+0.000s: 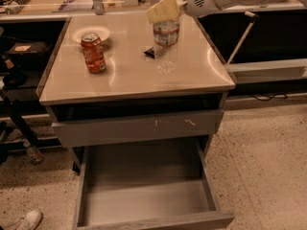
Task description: Pick water bottle from middle drawer and place on counter
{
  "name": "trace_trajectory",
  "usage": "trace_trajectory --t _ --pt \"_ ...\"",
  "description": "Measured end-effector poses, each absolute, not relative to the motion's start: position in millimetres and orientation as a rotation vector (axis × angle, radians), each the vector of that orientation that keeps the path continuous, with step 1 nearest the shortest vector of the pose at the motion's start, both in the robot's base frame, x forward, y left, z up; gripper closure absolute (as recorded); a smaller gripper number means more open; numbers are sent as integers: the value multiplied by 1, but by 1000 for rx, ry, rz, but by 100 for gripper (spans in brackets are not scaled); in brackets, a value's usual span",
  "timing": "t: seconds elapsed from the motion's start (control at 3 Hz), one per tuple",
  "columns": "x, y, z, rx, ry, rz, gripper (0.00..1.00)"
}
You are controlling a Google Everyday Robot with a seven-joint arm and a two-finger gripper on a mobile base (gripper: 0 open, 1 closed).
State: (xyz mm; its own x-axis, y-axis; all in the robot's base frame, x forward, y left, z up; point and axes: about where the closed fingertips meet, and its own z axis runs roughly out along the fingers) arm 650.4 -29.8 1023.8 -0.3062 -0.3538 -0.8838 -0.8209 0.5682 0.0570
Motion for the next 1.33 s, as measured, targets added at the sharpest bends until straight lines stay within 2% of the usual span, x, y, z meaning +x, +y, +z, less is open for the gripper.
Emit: trace_trajectory --t 0.67,1.33 --pt "685 -40 1041 -930 1887 639 100" --pt "716 -42 1017 -919 1927 661 100"
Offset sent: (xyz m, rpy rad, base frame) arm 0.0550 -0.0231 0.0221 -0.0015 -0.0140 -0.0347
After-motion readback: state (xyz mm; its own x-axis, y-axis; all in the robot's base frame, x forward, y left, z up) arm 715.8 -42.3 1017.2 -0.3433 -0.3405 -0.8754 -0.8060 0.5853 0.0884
